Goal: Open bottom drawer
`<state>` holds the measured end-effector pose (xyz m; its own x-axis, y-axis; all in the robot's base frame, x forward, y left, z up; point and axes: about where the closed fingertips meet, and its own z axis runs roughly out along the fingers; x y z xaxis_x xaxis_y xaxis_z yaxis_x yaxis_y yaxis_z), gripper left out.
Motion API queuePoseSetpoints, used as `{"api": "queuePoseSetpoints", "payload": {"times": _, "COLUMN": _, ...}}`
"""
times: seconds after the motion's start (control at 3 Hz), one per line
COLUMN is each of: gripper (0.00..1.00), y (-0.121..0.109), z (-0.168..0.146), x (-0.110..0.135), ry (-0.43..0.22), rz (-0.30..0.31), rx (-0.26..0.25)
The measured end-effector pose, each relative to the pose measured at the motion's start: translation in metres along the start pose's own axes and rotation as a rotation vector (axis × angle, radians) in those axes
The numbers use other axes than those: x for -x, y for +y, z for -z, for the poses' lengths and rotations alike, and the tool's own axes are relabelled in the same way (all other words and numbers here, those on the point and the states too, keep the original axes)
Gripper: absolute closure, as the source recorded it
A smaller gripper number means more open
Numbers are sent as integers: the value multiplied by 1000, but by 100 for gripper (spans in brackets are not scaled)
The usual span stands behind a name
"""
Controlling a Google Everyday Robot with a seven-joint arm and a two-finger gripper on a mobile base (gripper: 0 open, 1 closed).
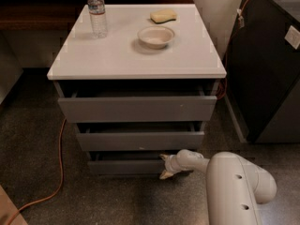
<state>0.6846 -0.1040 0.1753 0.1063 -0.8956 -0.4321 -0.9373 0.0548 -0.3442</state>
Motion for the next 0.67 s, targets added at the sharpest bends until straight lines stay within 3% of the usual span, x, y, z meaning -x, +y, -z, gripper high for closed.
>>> {"api": "queuePoseSetpoints", "payload": {"times": 0.67, "gripper": 73, "y": 18, "z": 10, "x": 2, "ry": 16, "rz": -5, "rx": 45}}
